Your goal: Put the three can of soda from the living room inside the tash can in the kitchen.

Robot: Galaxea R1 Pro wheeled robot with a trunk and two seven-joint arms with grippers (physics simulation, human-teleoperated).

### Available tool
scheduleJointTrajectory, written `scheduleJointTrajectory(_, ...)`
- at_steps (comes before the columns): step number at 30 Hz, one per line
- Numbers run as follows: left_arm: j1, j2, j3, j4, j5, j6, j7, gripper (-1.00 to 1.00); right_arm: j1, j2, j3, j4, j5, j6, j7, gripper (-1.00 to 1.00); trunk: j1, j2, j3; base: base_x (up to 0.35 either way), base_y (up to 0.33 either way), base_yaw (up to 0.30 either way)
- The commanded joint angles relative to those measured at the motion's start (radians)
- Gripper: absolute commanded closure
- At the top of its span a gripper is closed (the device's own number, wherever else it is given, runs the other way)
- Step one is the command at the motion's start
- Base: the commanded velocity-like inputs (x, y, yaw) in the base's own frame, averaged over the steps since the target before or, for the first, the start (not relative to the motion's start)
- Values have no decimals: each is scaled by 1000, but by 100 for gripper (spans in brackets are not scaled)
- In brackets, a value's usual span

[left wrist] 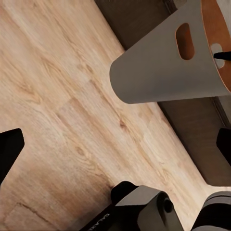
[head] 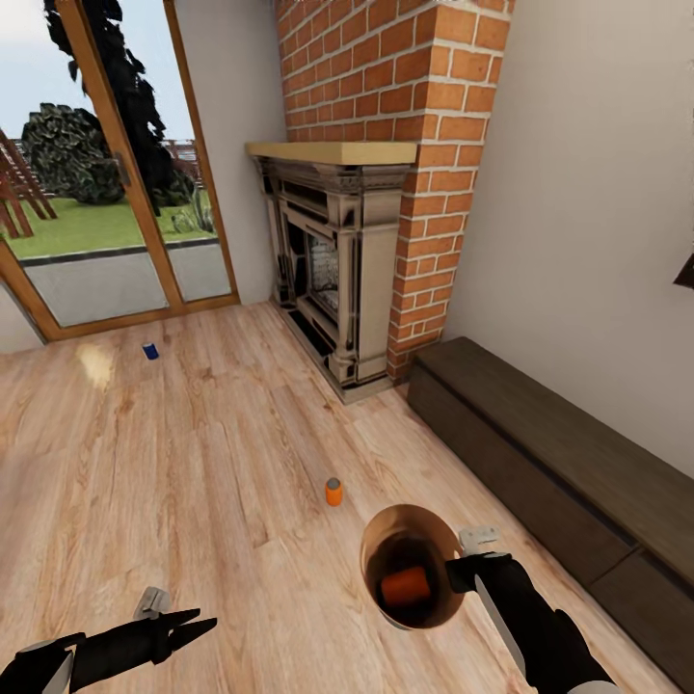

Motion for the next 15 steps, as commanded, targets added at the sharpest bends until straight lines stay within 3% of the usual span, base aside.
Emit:
scheduleJointTrajectory(1,0,0,0,0,0,0,0,-100,0,0,0,0,-9,0,3,100,0,0,2,0,0,0)
scheduleJointTrajectory(15,0,0,0,0,0,0,-1,-100,0,0,1,0,-9,-1,3,100,0,0,25,0,0,0)
